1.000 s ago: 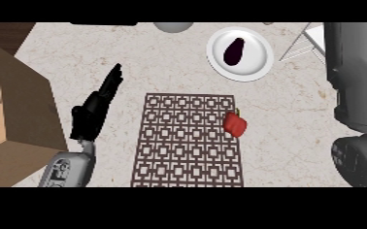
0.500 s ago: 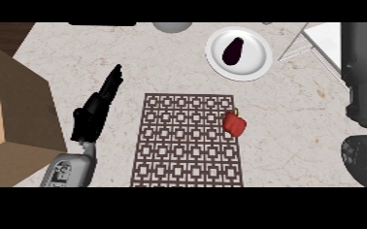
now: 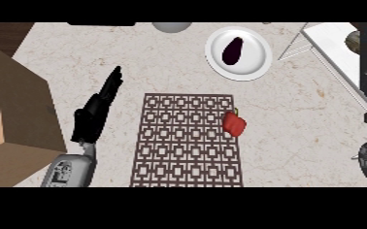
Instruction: Pick the cupcake from the placemat and place it in the tiered shelf
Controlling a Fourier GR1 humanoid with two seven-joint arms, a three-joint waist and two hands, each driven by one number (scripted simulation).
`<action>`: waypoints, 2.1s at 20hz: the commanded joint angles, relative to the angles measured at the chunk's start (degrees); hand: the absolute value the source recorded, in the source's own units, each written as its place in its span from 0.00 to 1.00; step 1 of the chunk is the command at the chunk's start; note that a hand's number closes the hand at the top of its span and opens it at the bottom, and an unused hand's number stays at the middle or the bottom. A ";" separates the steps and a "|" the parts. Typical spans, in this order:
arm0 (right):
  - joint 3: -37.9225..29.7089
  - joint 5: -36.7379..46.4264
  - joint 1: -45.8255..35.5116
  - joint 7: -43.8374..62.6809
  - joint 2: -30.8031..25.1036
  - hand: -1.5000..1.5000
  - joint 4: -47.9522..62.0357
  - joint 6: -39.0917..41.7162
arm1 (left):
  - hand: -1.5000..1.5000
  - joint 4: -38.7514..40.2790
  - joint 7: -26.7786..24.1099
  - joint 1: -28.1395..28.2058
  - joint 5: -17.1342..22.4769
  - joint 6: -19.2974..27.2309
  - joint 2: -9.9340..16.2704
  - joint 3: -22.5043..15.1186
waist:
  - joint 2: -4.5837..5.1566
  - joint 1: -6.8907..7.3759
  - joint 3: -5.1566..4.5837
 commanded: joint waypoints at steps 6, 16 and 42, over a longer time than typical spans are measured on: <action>-3.07 -5.83 5.47 4.16 -0.39 1.00 -7.17 -19.31 | 0.50 -2.85 -0.50 2.65 0.66 -1.58 0.92 -0.34 | -0.03 0.52 0.09; -4.54 -9.70 9.73 1.11 0.00 1.00 -9.65 -23.16 | 0.50 -2.51 1.71 0.90 -0.29 0.28 -1.12 -0.88 | -0.22 -0.39 0.02; -7.29 -6.13 9.27 3.62 7.51 0.00 -34.19 -18.34 | 0.50 2.04 -2.48 0.80 -0.90 0.62 -1.07 0.21 | -0.38 -0.94 -0.05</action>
